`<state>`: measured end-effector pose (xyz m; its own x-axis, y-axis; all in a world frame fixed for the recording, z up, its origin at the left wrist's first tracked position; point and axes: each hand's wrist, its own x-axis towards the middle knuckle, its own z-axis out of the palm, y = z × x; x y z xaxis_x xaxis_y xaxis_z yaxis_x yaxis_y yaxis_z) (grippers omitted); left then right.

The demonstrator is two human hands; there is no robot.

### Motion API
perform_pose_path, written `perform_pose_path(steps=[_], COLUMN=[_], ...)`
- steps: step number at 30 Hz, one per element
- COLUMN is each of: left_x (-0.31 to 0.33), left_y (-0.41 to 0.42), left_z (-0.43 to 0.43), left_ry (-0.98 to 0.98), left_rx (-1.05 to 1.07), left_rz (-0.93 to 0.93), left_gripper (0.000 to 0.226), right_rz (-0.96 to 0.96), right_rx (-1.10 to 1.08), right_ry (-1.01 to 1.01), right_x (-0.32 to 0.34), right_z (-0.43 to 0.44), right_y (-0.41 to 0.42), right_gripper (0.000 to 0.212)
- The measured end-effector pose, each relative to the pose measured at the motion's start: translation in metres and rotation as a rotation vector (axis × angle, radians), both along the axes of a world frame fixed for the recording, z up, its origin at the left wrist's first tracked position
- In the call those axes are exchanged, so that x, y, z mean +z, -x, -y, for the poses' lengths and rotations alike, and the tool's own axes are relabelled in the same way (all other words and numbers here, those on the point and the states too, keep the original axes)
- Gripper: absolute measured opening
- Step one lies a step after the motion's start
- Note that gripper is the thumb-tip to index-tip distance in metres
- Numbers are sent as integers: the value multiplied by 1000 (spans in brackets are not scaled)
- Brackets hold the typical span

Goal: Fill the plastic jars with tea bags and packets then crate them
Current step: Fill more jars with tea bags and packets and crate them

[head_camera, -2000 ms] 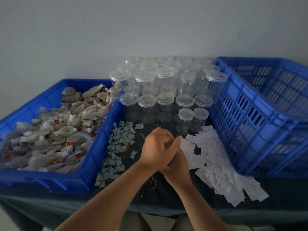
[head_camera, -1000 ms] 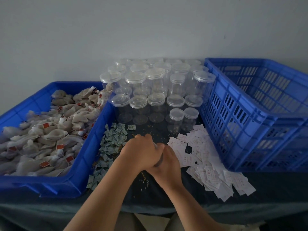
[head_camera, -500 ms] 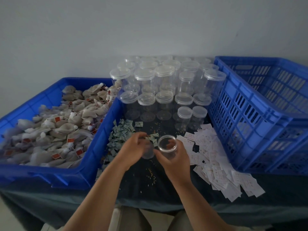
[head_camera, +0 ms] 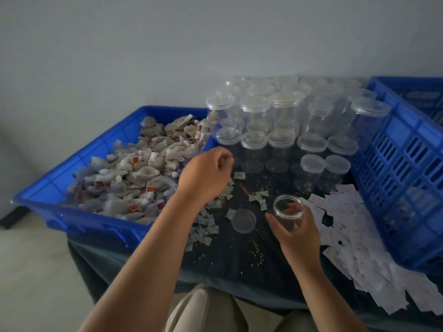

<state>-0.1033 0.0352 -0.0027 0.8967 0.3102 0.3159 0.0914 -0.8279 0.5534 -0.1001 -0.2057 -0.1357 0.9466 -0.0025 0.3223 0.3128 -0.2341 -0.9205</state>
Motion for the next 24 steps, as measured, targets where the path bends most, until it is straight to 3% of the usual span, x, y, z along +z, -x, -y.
perform_pose_path(steps=[2, 6, 10, 12, 14, 18, 24], left_x=[18, 3, -27, -28, -28, -22, -6], left_y=[-14, -36, -39, -43, -42, -30, -24], left_z=[-35, -93, -117, -122, -123, -123, -112], left_ry=[25, -313, -394, -424, -319, 186, 501], left_rx=[47, 213, 277, 306, 318, 266, 276], left_rz=[-146, -653, -806, -751, -633, -312, 132], left_gripper=[28, 61, 63, 46, 34, 13, 19], right_rz=[-8, -26, -10, -23, -29, -22, -33], right_rx=[19, 31, 25, 31, 31, 23, 38], right_ry=[-2, 15, 40, 54, 65, 67, 78], right_x=[-2, -2, -1, -2, -3, -2, -1], right_z=[0, 0, -2, -1, -1, -1, 0], right_y=[0, 0, 0, -1, -1, -1, 0], right_gripper=[44, 44, 44, 44, 43, 44, 43])
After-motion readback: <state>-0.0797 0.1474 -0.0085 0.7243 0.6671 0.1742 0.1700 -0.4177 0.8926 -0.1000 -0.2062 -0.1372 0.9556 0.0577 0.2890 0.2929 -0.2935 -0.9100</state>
